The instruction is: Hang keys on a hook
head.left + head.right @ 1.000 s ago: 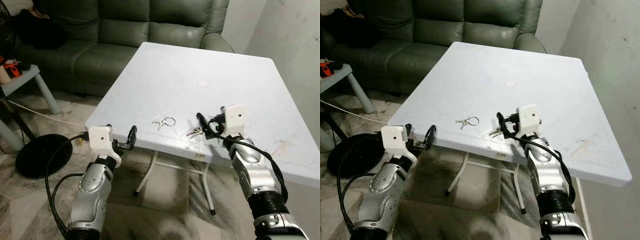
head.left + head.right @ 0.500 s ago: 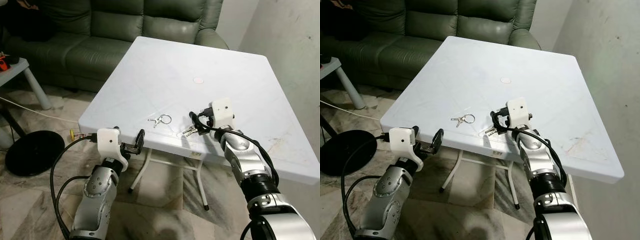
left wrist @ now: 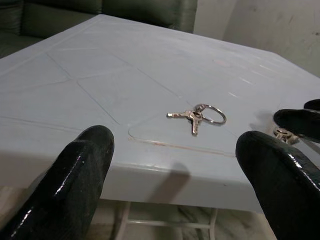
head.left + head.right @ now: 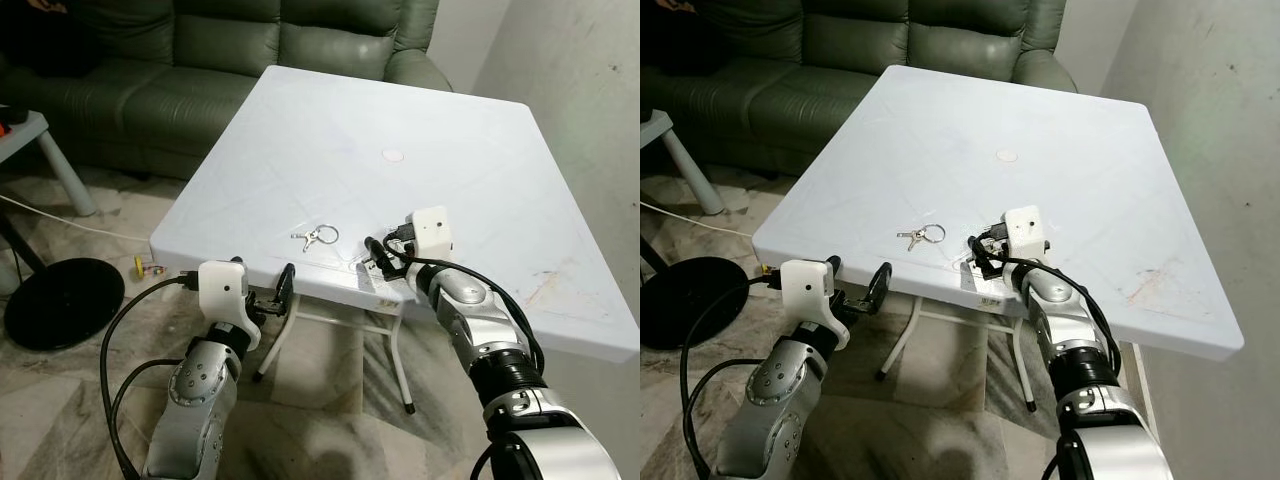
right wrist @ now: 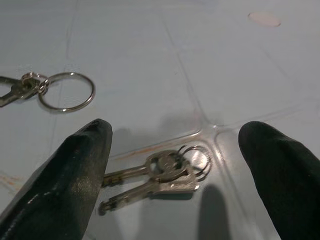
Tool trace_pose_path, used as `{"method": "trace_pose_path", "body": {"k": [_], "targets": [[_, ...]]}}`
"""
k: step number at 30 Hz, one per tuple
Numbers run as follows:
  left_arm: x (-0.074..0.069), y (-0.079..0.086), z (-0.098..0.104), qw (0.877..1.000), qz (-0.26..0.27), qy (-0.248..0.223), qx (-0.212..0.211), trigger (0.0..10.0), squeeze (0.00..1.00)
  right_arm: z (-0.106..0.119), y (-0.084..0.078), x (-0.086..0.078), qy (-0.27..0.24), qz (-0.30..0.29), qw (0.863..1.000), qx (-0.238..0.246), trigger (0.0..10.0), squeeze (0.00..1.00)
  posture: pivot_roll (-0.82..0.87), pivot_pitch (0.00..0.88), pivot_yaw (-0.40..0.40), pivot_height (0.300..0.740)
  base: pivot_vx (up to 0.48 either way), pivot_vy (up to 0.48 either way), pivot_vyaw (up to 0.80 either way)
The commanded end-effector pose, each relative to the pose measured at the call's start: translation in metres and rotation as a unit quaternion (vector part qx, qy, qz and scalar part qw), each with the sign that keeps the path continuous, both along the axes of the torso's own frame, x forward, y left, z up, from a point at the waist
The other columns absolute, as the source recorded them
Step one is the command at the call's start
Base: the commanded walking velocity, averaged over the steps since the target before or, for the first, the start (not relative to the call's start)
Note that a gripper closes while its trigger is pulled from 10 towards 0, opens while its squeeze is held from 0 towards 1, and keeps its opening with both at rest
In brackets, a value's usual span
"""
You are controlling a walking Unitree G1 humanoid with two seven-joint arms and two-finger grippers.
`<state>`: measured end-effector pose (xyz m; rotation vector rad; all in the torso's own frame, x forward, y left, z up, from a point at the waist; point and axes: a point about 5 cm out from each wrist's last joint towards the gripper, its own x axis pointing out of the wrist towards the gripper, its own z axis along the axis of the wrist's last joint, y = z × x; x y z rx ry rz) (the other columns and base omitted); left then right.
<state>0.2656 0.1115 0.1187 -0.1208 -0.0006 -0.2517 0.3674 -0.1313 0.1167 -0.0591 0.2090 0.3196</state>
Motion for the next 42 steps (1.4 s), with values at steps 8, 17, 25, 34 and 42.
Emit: {"method": "trace_pose_path", "body": {"k": [8, 17, 25, 34, 42], "targets": [[-0.01, -0.007, 0.003, 1.0, 0.001, 0.006, -0.001, 10.0, 0.0, 0.004, 0.013, 0.002, 0.012, -0.004, 1.0, 0.028, 10.0, 0.0, 0.1, 0.134, -0.133, 0.74, 0.0, 0.0, 0.0], [-0.015, -0.006, 0.002, 1.0, 0.009, 0.014, -0.002, 10.0, 0.0, 0.008, 0.02, 0.006, 0.024, -0.029, 0.998, 0.047, 10.0, 0.0, 0.11, 0.141, -0.137, 0.74, 0.0, 0.0, 0.0], [-0.016, -0.008, 0.003, 1.0, 0.012, 0.016, -0.005, 10.0, 0.0, 0.011, 0.02, 0.011, 0.034, -0.057, 0.996, 0.051, 10.0, 0.0, 0.12, 0.151, -0.139, 0.74, 0.0, 0.0, 0.0], [-0.018, -0.009, 0.005, 1.0, 0.015, 0.017, -0.008, 10.0, 0.0, 0.006, 0.021, 0.012, 0.054, -0.098, 0.993, 0.026, 7.8, 0.0, 0.12, 0.158, -0.14, 0.74, 0.0, 0.0, 0.0], [-0.018, -0.01, 0.005, 1.0, 0.017, 0.019, -0.009, 10.0, 0.0, 0.009, 0.021, 0.013, 0.045, -0.108, 0.992, 0.044, 0.0, 0.0, 0.12, 0.163, -0.14, 0.74, 0.0, 0.0, 0.0]]}}
